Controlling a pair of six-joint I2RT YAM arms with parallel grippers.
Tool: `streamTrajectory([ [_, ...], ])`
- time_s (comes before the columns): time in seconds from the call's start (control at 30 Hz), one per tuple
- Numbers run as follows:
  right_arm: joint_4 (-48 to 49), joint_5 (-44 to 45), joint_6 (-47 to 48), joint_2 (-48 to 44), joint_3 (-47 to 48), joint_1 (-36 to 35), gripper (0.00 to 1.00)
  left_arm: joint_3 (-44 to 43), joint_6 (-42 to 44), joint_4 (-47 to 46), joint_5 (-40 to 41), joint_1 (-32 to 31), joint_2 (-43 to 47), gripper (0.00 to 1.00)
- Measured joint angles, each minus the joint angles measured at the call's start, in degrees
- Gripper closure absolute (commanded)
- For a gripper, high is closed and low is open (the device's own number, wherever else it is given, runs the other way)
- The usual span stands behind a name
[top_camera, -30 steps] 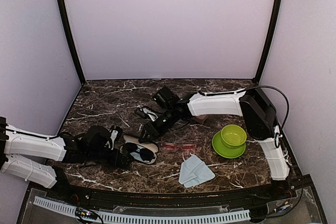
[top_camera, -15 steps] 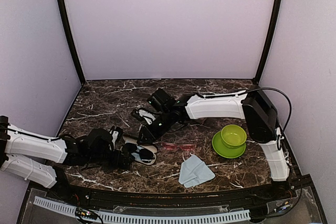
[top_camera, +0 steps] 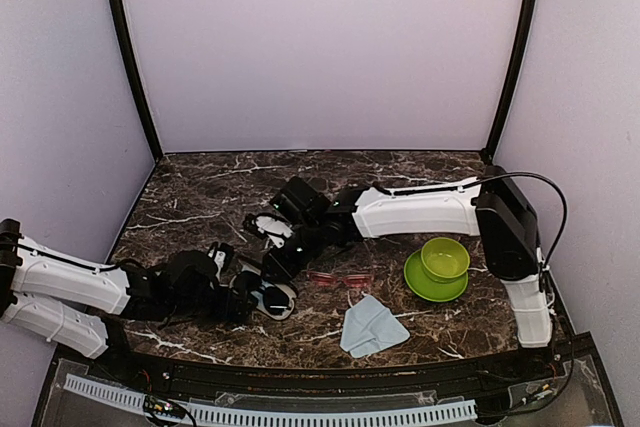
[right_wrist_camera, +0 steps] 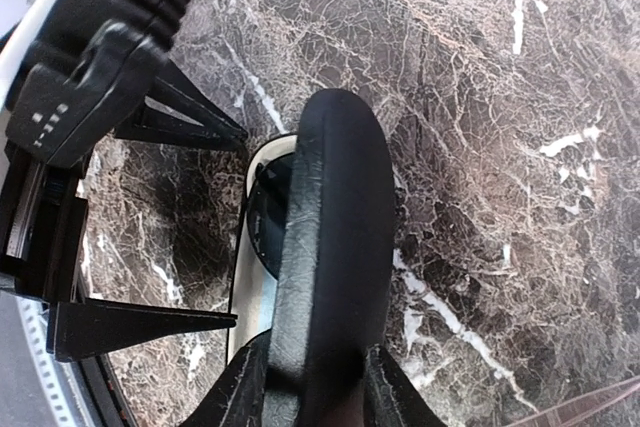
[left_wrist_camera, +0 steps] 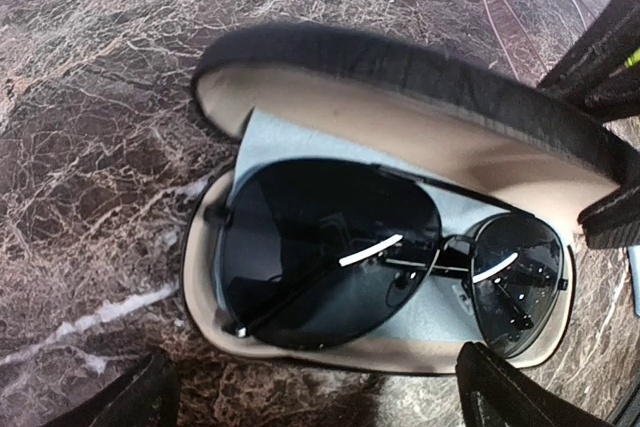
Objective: Organize the sunglasses
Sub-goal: Close the case with sunglasses at the center of the board.
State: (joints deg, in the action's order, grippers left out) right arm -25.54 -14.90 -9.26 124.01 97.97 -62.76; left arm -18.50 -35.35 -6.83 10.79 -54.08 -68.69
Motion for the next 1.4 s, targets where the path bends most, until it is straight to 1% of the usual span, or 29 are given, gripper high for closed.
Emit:
streamTrajectory([
  [0.33, -0.02, 10.25, 2.75, -0.83, -0.85, -4.20, 0.72, 0.22, -1.49, -0.90, 2.23, -1.36, -0.66, 0.01],
  [0.7, -0.90, 22.77, 3.50, -0.83, -0.81, -9.16, 0.78, 1.46, -2.58, -1.97, 3.15, -2.10, 0.42, 0.01],
  [1.07, -4.09, 31.58, 6.12, -0.83, 1.07, -9.68, 0.80, 2.21, -2.84, 4.24, 1.18, -2.36, 6.38, 0.01],
  [1.2, -5.07, 33.77, 7.52, -0.83, 1.57, -9.68, 0.79, 2.21, -2.80, 5.62, 0.59, -2.40, 9.31, 0.01],
  [1.4, -5.64, 33.73, 7.34, -0.83, 2.21, -9.60, 0.74, 2.21, -2.78, 6.67, 0.15, -2.40, 9.99, 0.01],
])
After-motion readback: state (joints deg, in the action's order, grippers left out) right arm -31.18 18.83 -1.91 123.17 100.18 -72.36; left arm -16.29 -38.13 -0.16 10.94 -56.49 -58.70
